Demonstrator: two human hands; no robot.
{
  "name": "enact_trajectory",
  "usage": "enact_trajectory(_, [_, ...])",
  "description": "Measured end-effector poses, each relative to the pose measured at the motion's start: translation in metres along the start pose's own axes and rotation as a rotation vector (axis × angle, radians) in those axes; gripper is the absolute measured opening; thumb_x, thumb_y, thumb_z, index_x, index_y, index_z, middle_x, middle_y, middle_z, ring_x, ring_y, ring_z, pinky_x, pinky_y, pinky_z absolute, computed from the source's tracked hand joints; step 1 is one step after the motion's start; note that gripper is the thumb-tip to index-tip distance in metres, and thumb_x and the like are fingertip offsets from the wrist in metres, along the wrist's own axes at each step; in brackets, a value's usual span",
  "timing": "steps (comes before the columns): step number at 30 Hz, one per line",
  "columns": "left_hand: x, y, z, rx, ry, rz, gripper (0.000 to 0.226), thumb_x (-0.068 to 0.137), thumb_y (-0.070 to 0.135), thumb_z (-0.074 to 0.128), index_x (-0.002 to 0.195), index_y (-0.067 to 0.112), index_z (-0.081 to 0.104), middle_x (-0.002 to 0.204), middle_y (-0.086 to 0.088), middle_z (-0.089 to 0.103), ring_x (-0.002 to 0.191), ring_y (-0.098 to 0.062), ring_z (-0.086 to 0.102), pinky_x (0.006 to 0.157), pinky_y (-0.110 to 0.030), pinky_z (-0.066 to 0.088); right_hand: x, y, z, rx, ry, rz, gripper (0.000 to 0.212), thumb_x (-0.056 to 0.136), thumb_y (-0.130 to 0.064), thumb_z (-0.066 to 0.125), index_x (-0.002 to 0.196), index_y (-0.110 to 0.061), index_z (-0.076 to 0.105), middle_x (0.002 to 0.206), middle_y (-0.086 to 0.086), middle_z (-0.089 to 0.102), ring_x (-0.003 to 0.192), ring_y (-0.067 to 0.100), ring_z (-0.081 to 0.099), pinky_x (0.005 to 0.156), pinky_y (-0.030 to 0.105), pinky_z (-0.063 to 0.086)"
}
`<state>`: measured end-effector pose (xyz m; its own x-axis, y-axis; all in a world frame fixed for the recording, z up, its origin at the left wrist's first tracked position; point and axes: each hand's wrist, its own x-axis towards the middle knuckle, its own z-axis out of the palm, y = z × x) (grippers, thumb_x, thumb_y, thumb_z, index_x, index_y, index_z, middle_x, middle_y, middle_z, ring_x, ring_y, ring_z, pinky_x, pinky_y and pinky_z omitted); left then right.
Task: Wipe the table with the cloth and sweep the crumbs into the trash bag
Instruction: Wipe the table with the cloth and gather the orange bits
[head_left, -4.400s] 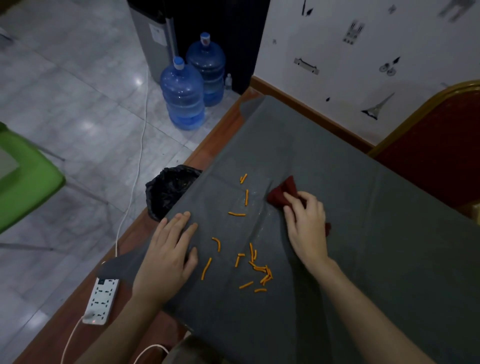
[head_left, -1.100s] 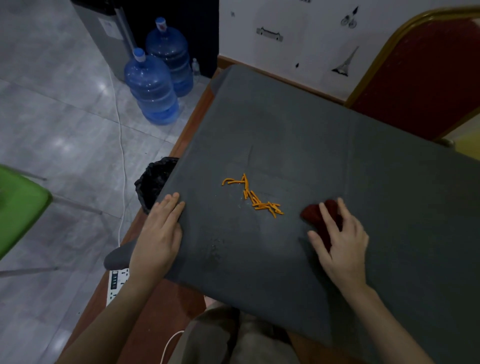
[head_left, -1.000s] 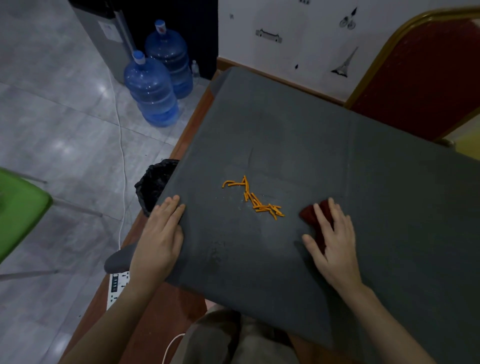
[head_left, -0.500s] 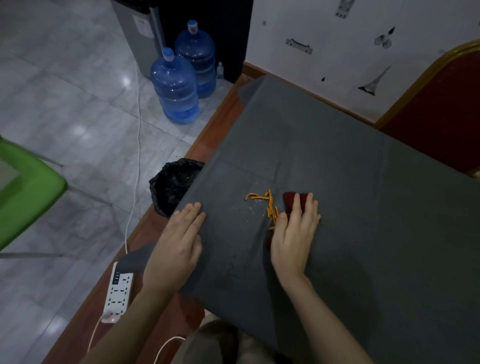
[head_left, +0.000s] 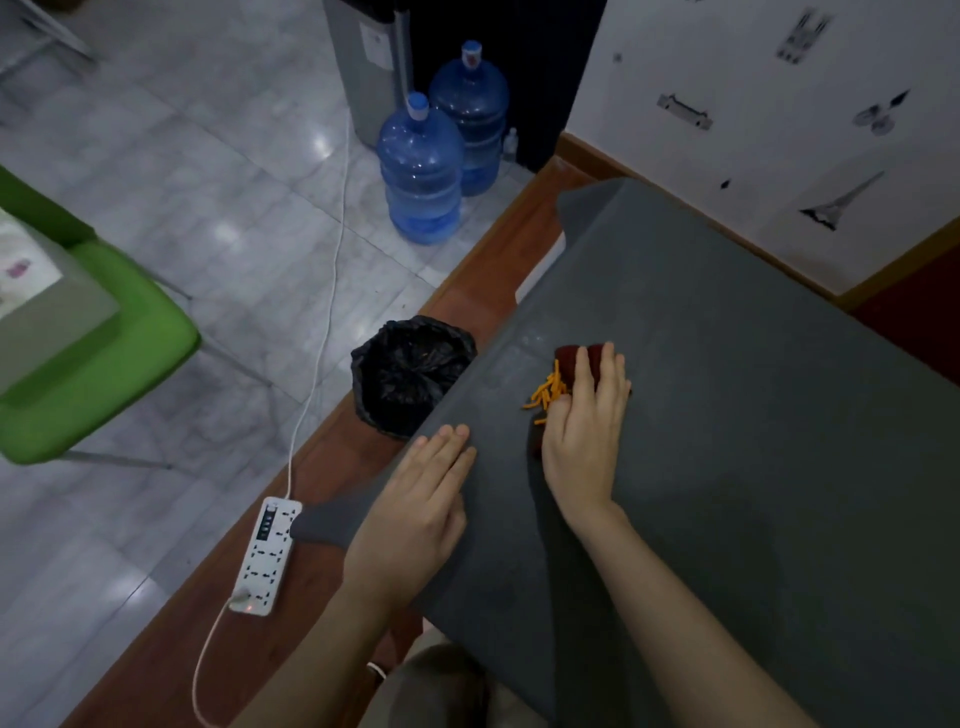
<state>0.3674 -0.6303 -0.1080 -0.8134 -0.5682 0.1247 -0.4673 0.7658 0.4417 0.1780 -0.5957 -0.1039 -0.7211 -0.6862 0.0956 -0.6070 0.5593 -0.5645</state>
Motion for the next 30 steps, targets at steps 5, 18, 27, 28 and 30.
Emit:
enact_trajectory(5, [0.0, 0.001, 0.002, -0.001, -0.003, -0.009, 0.045, 0.089, 0.01, 0.047, 0.134, 0.001, 0.053, 0.148, -0.013, 0.044, 0.14, -0.025, 0.037, 0.118, -0.041, 0.026, 0.012, -0.01, 0.006, 0.009, -0.032, -0.049, 0.057, 0.09, -0.015, 0.026, 0.145, -0.001, 0.036, 0.157, 0.02, 0.022, 0.148, 0.034, 0.014, 0.122, 0.046, 0.007])
enact_trajectory(18, [0.002, 0.008, -0.002, 0.041, -0.021, -0.024, 0.046, 0.089, 0.012, 0.047, 0.133, 0.0, 0.053, 0.146, -0.014, 0.046, 0.138, -0.028, 0.04, 0.119, -0.038, 0.022, -0.021, 0.052, -0.049, -0.062, -0.088, -0.053, 0.051, 0.095, -0.002, 0.042, 0.146, -0.003, 0.037, 0.158, 0.011, 0.027, 0.147, 0.024, 0.022, 0.119, 0.046, 0.024])
enact_trajectory(27, [0.006, 0.023, -0.008, 0.138, -0.074, -0.063, 0.051, 0.075, 0.0, 0.068, 0.125, -0.003, 0.059, 0.137, -0.019, 0.055, 0.127, -0.035, 0.053, 0.107, -0.05, 0.042, -0.044, 0.071, -0.083, 0.131, -0.198, -0.047, 0.053, 0.102, -0.03, 0.036, 0.152, -0.019, 0.024, 0.163, -0.002, 0.007, 0.145, 0.007, 0.008, 0.119, 0.035, 0.015])
enact_trajectory(28, [0.007, 0.026, -0.01, 0.13, -0.083, -0.097, 0.051, 0.075, -0.002, 0.068, 0.125, -0.002, 0.06, 0.137, -0.018, 0.055, 0.127, -0.034, 0.053, 0.106, -0.05, 0.042, -0.052, 0.069, -0.089, 0.135, -0.144, -0.047, 0.05, 0.102, -0.031, 0.037, 0.15, -0.019, 0.03, 0.161, 0.0, 0.014, 0.144, 0.009, 0.016, 0.116, 0.035, 0.019])
enact_trajectory(30, [0.007, 0.031, -0.015, 0.048, -0.084, -0.177, 0.049, 0.081, 0.0, 0.061, 0.13, 0.001, 0.056, 0.143, -0.014, 0.049, 0.134, -0.03, 0.046, 0.115, -0.043, 0.032, -0.07, 0.062, -0.096, 0.129, -0.055, -0.091, 0.04, 0.102, -0.029, 0.039, 0.139, -0.017, 0.045, 0.151, 0.001, 0.032, 0.137, 0.015, 0.032, 0.112, 0.035, 0.027])
